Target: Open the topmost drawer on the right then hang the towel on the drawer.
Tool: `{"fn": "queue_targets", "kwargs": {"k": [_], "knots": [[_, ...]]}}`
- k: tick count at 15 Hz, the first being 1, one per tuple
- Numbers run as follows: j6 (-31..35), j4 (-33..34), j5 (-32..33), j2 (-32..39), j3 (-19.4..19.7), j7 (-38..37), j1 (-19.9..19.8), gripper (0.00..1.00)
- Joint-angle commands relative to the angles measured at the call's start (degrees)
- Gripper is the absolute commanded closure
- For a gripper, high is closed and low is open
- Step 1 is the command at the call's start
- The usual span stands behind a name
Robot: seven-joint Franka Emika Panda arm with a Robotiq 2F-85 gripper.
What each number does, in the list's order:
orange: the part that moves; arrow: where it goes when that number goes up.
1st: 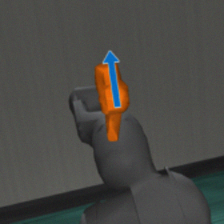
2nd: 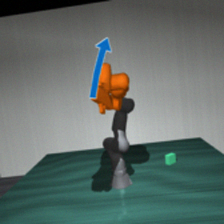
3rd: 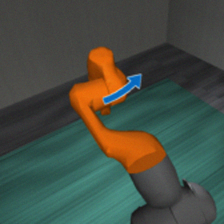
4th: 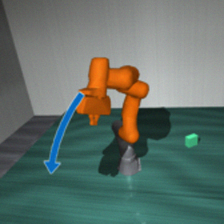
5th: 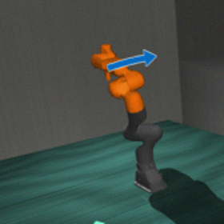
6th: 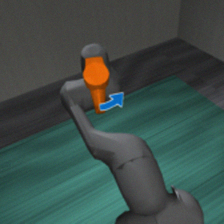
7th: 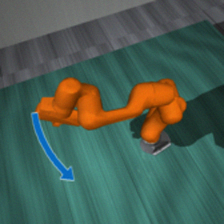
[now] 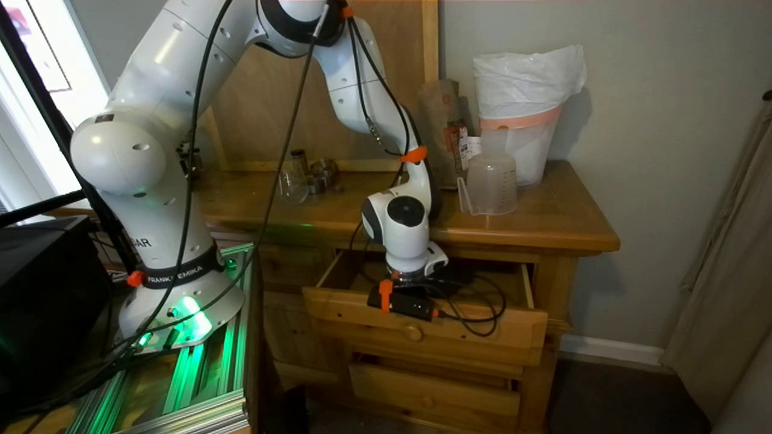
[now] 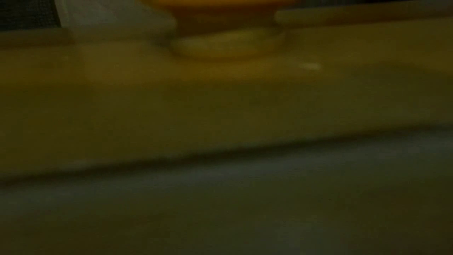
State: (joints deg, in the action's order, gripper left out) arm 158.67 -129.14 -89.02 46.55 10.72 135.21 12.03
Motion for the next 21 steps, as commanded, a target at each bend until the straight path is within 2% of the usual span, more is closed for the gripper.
{"fn": "queue_targets", "kwargs": {"k": [1,10,15,21], "knots": [[2.68,-3.82,0.89,-4.28,0.93,-1.89,1.64,0.95],[10.92,-11.81,1.29,-15.62,1.76,-1.86,4.29,0.95],[16.12,-16.77,4.53,-22.07,2.86,-5.21,6.15,0.96],[22.68,-21.27,9.61,-26.56,5.39,-11.64,8.57,0.96]]}}
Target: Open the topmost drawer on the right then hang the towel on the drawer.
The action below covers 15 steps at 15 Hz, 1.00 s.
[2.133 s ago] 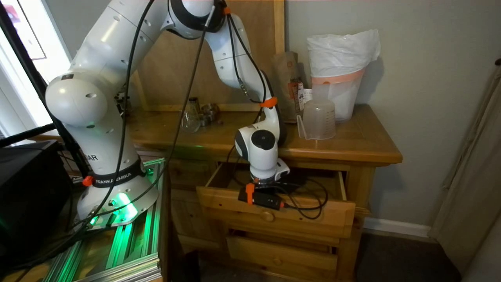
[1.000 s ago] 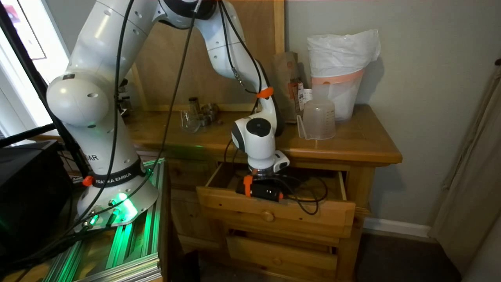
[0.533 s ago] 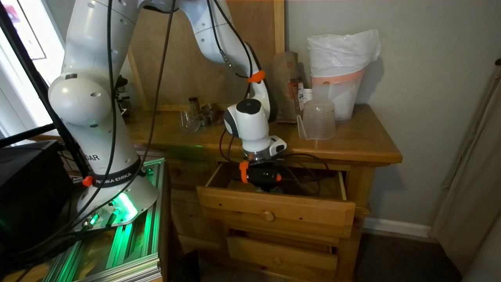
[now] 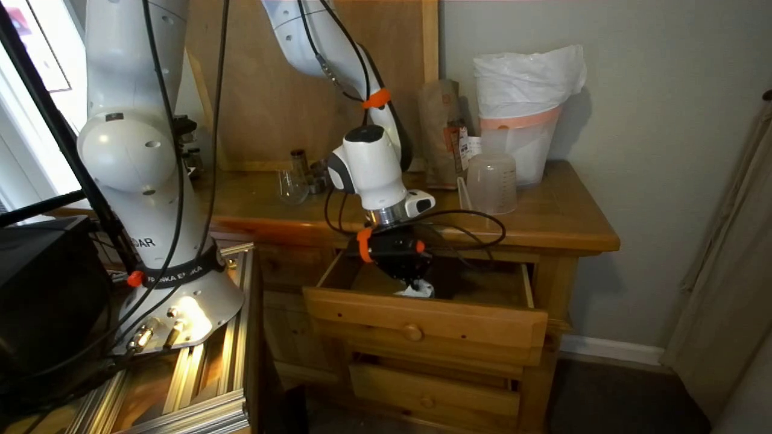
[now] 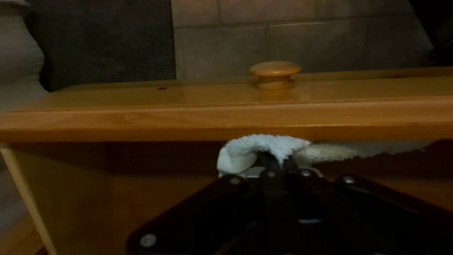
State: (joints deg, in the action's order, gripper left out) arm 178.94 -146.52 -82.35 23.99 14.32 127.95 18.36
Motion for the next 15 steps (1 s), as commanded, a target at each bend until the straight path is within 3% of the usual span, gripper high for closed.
{"fn": "queue_targets", "kwargs": {"k": [1,10,11,15], "knots": [[2.36,-4.58,3.35,-4.81,2.22,-5.41,2.43,0.96],[5.72,-9.36,4.67,-11.42,6.63,-10.73,5.36,0.97],[4.51,-6.74,2.63,-7.66,5.22,-8.69,4.05,0.96],[4.79,-7.72,2.63,-9.51,5.89,-8.71,4.21,0.97]]}}
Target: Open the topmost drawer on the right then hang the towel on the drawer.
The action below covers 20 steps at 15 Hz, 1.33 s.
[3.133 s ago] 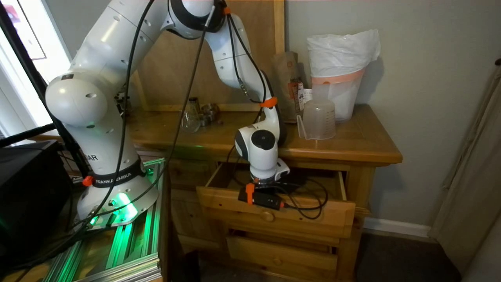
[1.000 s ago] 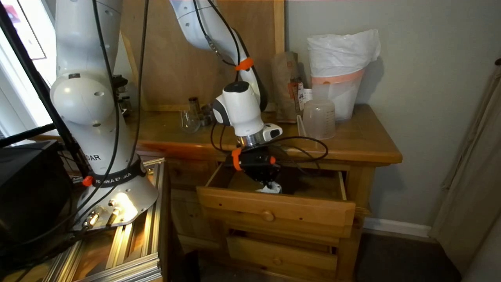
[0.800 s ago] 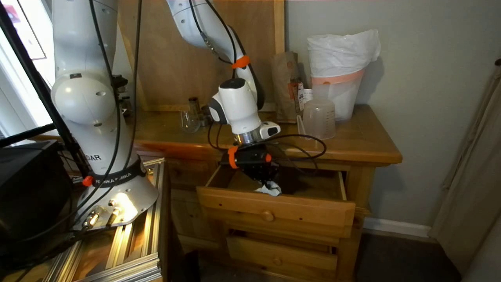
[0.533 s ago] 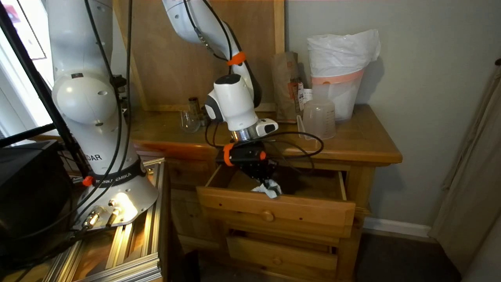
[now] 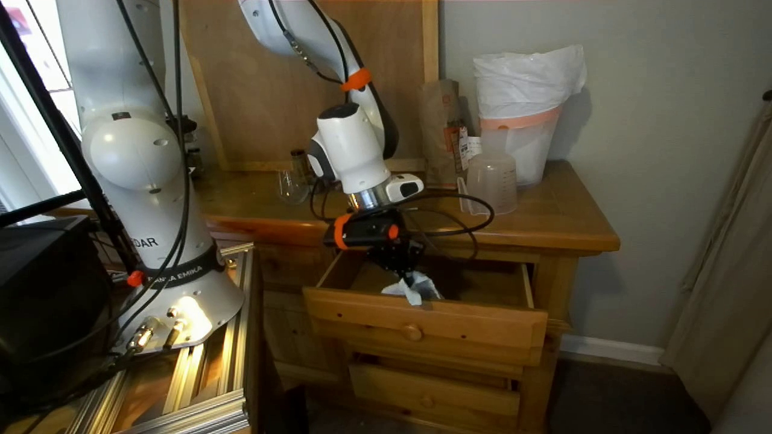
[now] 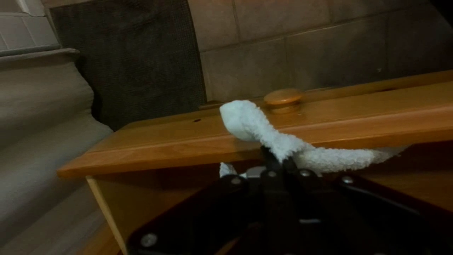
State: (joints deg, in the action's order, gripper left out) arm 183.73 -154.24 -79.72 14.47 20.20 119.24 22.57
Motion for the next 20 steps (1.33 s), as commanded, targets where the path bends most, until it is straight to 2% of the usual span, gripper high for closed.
{"fn": "queue_targets", "kwargs": {"k": [1,12,18,19,20], "knots": [[0.00,-0.04,0.00,-0.06,0.00,0.00,0.02,0.97],[1.06,-0.97,-2.55,-2.55,5.89,-2.57,-2.35,0.97],[-1.44,-1.97,-1.99,-1.82,6.58,-6.63,-2.47,0.96],[-1.47,-2.10,-1.82,-1.76,6.54,-6.74,-2.41,0.81],[-1.89,-2.32,-1.60,-1.84,6.54,-6.97,-2.37,0.70]]}}
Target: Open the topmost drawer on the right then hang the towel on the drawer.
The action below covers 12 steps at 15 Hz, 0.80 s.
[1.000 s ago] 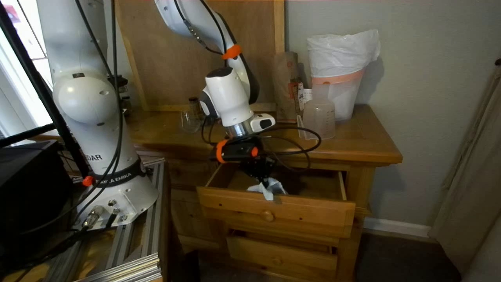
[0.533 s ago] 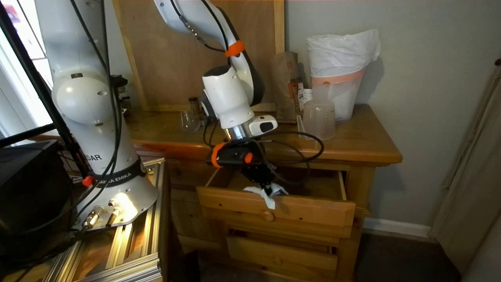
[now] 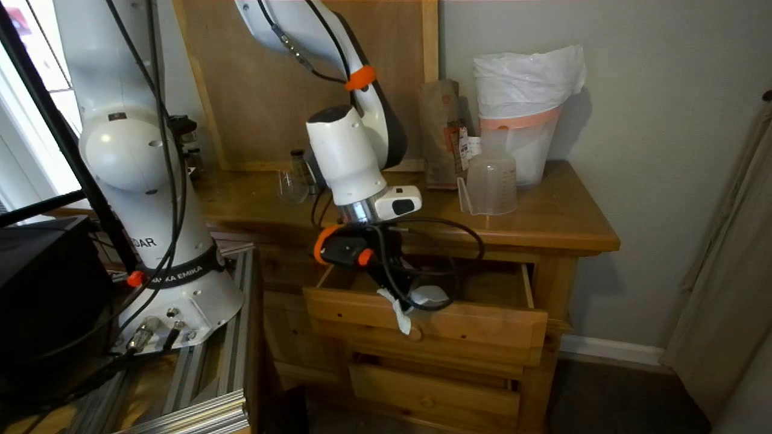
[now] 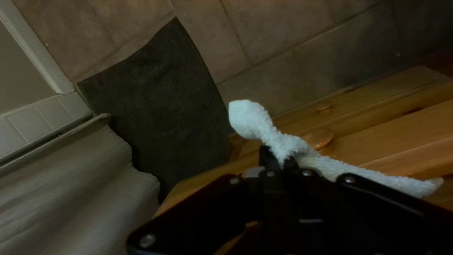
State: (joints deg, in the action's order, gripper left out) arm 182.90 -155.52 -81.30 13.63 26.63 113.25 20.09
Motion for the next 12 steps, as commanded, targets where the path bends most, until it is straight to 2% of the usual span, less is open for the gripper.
{"fn": "queue_targets", "kwargs": {"k": [1,10,12], "knots": [[-1.59,-1.22,0.24,-1.07,0.15,-1.03,0.10,0.63],[-3.23,-0.50,1.50,0.52,0.66,-1.31,-0.10,0.00],[-3.63,-0.55,2.43,-0.23,1.10,-0.22,-0.31,0.00]]}}
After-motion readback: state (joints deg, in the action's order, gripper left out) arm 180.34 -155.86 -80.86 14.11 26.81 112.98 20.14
